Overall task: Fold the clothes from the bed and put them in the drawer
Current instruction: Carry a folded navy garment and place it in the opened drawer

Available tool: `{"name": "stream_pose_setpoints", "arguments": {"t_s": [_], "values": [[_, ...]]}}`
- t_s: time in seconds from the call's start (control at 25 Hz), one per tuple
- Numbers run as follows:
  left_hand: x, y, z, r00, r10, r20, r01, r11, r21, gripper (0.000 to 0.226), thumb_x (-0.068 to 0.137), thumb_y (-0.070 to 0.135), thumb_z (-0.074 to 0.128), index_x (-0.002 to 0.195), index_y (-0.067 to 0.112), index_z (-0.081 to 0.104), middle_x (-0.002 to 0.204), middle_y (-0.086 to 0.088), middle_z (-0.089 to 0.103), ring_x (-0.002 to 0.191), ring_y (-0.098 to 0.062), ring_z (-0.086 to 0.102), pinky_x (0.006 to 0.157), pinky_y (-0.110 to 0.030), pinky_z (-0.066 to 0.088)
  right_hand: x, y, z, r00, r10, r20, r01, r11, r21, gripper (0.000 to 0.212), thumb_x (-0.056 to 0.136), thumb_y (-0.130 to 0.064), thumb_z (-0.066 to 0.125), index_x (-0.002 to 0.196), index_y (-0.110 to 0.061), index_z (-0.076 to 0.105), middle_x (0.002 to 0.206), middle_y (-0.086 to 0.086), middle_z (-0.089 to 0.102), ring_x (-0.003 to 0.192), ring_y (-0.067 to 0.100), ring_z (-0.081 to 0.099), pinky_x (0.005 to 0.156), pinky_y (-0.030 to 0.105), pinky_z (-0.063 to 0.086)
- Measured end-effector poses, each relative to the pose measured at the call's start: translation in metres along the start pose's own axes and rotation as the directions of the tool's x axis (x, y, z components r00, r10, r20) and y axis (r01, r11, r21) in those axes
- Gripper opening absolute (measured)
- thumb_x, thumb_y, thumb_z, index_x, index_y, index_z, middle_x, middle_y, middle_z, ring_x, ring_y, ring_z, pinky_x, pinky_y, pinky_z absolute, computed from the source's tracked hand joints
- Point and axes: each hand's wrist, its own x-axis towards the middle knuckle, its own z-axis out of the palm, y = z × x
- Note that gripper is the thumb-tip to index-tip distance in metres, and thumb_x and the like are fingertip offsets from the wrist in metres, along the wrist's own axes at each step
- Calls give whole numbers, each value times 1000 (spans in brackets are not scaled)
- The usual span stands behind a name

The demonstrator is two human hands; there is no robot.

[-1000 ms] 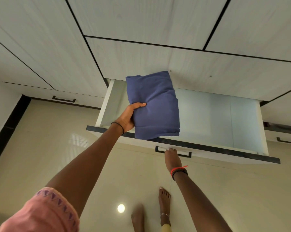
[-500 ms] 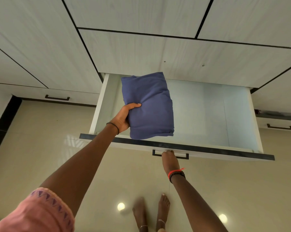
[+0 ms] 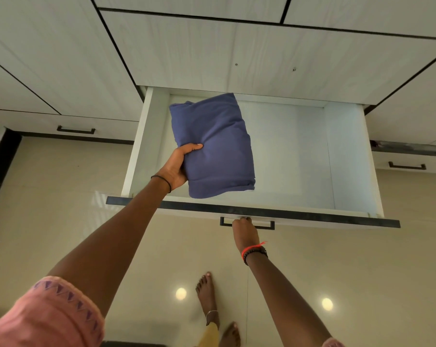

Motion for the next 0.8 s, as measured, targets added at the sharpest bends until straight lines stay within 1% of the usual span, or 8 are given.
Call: {"name": "stream_pose_setpoints", "arguments": {"t_s": [0.12,0.28,0.52,0.64,0.8], "values": [[-8,-13,-2,1000,22,-11,-22,999,-24,16,86,19,63,102,23,62,98,1,69,93,-22,62,79,-35,53,-13,-1,12,1000,-8,-3,8,999,-36,28,96,4,38,113,1,61,117,20,59,114,28,54,89,32,52],[-17,-29,-3,999,30,-19,-31,999,-18,15,87,19,62,102,24,60,99,1,67,93,-21,61,77,-34,53,-31,0,29,1000,-26,1,26,998,-51,25,97,-1,41,113,2,61,117,20,61,113,28,55,90,32,52],[-37,-49,-2,1000,4,13,-4,1000,2,23,85,20,63,108,22,61,102,1,68,96,-22,62,76,-33,52,-63,1,52,999,-42,13,43,997,-62,25,99,-7,42,112,2,61,114,19,63,110,26,57,89,31,51],[-46,-58,-4,999,16,30,-16,1000,-7,27,84,21,64,111,21,62,103,1,69,97,-22,63,77,-34,53,-77,1,62,999,-44,20,46,996,-82,25,98,-3,41,112,2,61,114,19,62,111,27,56,89,32,51],[-58,-72,-10,1000,19,25,-19,1000,-5,27,86,21,63,113,21,60,103,1,68,95,-21,63,74,-32,53,-85,3,65,999,-43,30,45,996,-83,23,98,-3,44,112,2,61,115,20,61,111,27,56,90,33,53]]}}
